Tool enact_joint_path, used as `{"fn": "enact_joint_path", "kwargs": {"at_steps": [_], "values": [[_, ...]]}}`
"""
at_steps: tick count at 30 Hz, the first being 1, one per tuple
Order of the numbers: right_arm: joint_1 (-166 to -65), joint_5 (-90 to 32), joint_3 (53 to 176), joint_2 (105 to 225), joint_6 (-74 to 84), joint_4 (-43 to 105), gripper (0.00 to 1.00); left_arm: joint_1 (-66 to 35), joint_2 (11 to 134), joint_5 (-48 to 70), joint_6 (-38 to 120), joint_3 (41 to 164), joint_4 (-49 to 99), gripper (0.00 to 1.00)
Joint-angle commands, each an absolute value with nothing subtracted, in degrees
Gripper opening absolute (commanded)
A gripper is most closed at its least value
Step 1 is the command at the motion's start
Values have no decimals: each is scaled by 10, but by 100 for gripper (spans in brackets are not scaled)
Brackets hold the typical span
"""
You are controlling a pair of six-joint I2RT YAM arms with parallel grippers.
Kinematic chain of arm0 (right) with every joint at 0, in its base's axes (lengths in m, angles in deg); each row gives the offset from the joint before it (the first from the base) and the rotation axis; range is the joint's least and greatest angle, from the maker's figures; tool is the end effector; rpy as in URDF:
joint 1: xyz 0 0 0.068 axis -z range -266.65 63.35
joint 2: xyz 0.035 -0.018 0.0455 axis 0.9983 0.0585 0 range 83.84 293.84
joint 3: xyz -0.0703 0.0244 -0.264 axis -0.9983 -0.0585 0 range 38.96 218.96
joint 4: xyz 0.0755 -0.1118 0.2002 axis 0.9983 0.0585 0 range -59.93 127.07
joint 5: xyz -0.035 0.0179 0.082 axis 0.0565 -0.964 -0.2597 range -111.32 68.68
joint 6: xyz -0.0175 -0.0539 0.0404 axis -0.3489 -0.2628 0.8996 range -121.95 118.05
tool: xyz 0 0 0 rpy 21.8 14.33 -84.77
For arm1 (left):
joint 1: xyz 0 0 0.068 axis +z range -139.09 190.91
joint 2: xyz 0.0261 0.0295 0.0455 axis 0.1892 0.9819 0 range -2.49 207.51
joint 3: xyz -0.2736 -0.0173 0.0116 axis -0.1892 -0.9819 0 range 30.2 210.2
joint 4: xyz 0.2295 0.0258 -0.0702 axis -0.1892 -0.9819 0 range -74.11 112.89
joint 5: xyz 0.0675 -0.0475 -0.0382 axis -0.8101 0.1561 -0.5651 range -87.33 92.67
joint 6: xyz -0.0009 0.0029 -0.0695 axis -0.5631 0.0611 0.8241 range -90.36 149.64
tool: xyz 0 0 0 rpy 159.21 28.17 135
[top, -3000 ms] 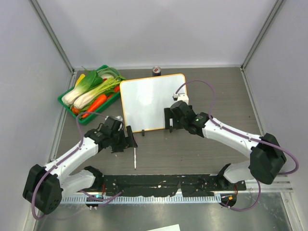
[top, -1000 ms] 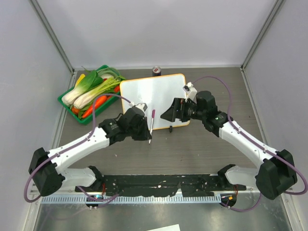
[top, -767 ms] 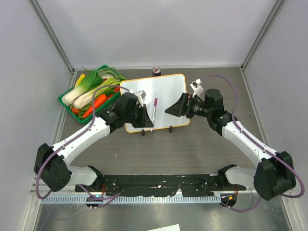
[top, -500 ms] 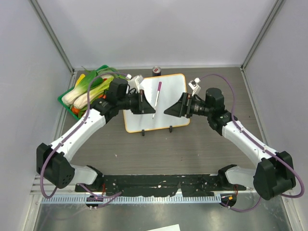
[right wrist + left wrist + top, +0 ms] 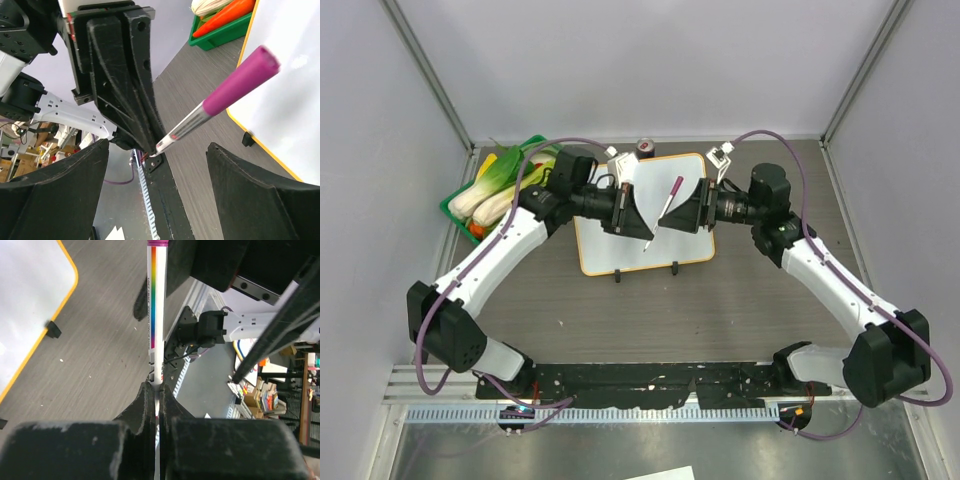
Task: Write a sentence on the whiteboard
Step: Pass from the left arm to the right
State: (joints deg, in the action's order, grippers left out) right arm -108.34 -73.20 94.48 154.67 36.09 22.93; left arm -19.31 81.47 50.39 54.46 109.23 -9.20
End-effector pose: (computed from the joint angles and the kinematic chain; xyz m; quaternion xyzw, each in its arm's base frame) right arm 0.2363 0.1420 0.3477 -0.1869 0.7134 0.5800 0.3461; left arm 0.2464 -0.1919 0.3507 0.2188 0.8091 -0.5095 0.1944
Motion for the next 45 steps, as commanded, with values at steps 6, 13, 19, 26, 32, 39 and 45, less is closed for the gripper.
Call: {"fn": "enact_joint_path", "kwargs": {"at_steps": [6, 13, 19, 26, 32, 39, 45], "values": [[-1100, -777, 976, 1570, 326, 242, 75, -189, 801, 601, 524, 1097, -115, 0], [-1127, -811, 979, 1580, 329, 229, 68, -190, 793, 607, 495, 1088, -150, 0], [-1129, -821, 962, 1579, 365, 180, 49, -191, 786, 593, 482, 1083, -173, 0], [-1130, -838, 958, 1586, 373, 172, 34, -190, 777, 594, 483, 1075, -175, 0], [-1130, -843, 943, 1596, 395, 139, 30, -189, 770, 592, 485, 1071, -171, 0], [-1134, -857, 927, 1606, 448, 77, 18, -190, 771, 597, 489, 1070, -163, 0], [-1135, -831, 920, 1598, 448, 76, 2, -190, 764, 573, 486, 1075, -173, 4]]}}
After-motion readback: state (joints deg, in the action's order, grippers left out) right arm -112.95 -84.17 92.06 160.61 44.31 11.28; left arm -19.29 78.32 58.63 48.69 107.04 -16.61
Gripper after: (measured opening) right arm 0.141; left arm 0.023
